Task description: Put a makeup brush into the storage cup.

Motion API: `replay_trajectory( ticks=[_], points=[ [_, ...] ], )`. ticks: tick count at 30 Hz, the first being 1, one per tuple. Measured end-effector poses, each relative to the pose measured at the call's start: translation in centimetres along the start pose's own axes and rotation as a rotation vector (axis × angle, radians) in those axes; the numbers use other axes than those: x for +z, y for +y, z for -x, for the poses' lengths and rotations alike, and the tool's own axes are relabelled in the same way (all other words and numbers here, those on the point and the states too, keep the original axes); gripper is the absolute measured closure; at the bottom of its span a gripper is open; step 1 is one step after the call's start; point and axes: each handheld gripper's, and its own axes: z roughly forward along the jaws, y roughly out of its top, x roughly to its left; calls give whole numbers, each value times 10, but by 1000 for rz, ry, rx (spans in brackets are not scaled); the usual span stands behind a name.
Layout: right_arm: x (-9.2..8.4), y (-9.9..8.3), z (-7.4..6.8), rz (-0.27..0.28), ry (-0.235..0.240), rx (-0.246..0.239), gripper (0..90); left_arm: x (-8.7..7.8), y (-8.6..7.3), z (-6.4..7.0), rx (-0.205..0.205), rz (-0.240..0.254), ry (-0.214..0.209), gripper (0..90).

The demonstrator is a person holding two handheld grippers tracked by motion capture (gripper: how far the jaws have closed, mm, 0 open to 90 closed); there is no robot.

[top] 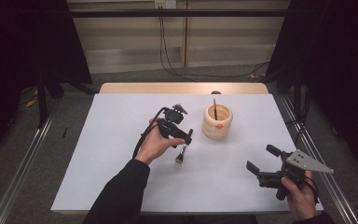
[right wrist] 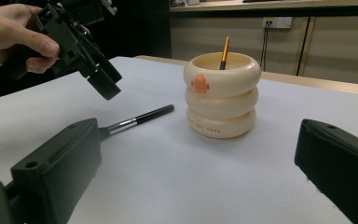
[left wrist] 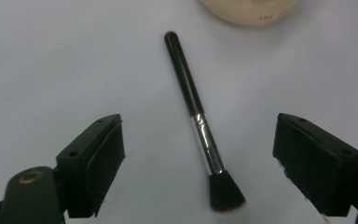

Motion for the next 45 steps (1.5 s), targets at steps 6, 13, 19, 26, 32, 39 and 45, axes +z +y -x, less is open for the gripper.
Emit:
replay_trajectory(
  ticks=[6,13,19,26,32,39,45],
  points=[
    [0,0,1,-6,1,-8,1,8,-1,4,-6,-93,-5,194],
    [0,0,0,-3,-2,-7,1,16,-3,6,-15,-104,-2,300],
    [0,0,1,-6,2,-11,1,23,-6,9,-32,-100,18,424],
    [0,-1,0,-12,9,-4,1,30,-9,7,-34,-120,15,518],
    [0,-1,0,-12,9,-3,1,34,-10,9,-26,-118,26,603],
    [1,-1,0,-14,10,-4,1,40,-10,13,-17,-138,29,696],
    [0,-1,0,-14,12,-3,1,43,-10,15,0,-162,52,749]
  ],
)
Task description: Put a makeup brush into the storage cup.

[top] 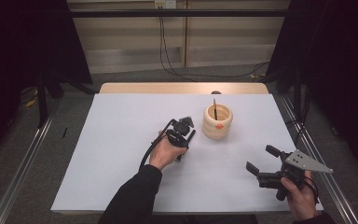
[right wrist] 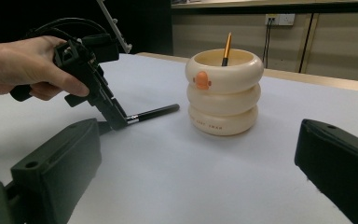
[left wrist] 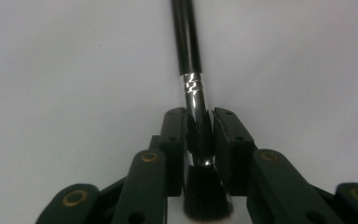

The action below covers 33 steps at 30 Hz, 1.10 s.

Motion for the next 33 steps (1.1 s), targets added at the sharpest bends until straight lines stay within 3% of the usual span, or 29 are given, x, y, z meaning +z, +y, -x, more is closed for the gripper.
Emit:
replay_trajectory(
  ticks=[5,10,23,27,30,31,33],
  points=[
    [0,0,0,2,0,0,1,1,1,-1,-28,-1,-3,760],
    [0,0,0,-1,-2,0,1,1,0,-1,0,6,4,774],
    [0,0,0,0,-2,4,1,-1,-3,-5,-19,14,-21,779],
    [0,0,0,1,-4,5,1,-3,-5,-7,-46,49,-33,778],
    [0,0,0,1,-2,3,1,-7,-5,-8,-32,77,-36,778],
    [0,0,0,2,-1,2,1,-8,-5,-8,-49,93,-50,778],
    [0,0,0,0,-4,3,1,-11,-6,-11,-43,109,-62,778]
  ],
)
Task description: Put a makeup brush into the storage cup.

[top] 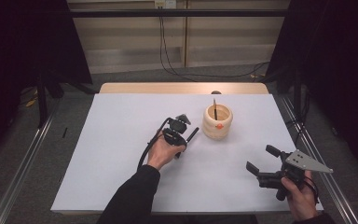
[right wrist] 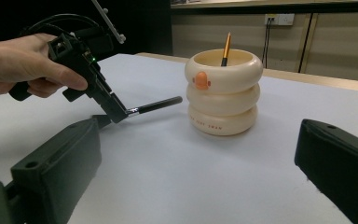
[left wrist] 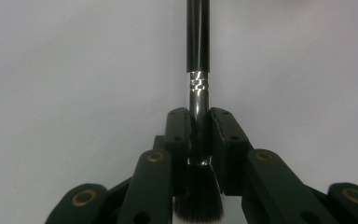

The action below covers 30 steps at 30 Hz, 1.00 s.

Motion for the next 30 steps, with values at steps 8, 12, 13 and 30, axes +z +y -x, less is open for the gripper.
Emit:
replay_trajectory(
  ticks=[8,12,13,30],
  points=[
    [0,0,0,1,-1,2,1,-15,-2,-2,-15,120,-43,778],
    [0,0,0,1,1,3,1,-24,-5,-5,-6,188,-56,778],
    [0,0,0,0,2,1,1,-25,-6,-5,-10,203,-61,778],
    [0,0,0,1,0,1,1,-66,-22,-5,77,557,-110,778]
  ],
)
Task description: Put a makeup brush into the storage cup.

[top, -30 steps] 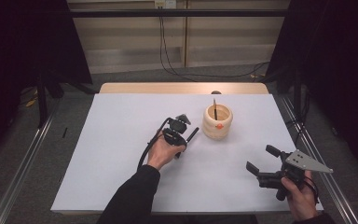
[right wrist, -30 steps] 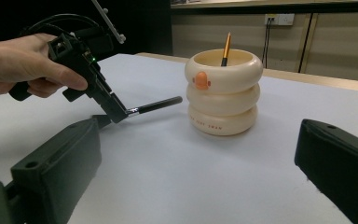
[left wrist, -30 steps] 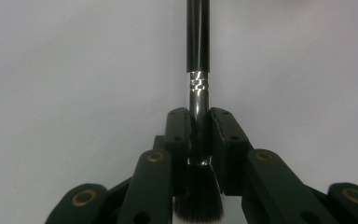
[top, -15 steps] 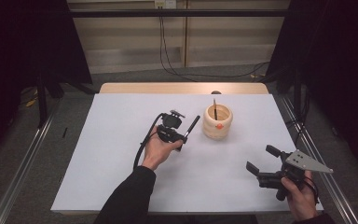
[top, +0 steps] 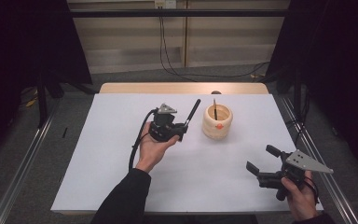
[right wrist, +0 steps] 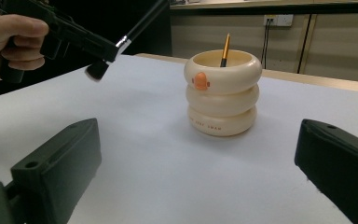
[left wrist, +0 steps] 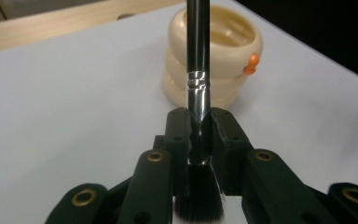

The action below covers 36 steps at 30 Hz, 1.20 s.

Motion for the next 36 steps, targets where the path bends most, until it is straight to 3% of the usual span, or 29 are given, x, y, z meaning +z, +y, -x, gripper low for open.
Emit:
replay_trajectory(
  ticks=[4,14,19,21,23,36],
  points=[
    [0,0,0,3,-1,-4,1,-9,1,1,2,78,-46,778],
    [0,0,0,7,-1,-3,0,-30,5,0,-33,217,-61,778],
    [-1,0,1,8,1,-4,0,-36,4,-1,-34,257,-63,778],
    [-1,0,0,11,0,-3,0,-38,4,0,-16,262,-39,778],
    [-1,0,0,10,-1,-3,0,-39,4,0,-25,285,-77,778],
    [-1,0,0,11,-2,0,0,-56,-2,6,-1,326,-73,778]
  ],
)
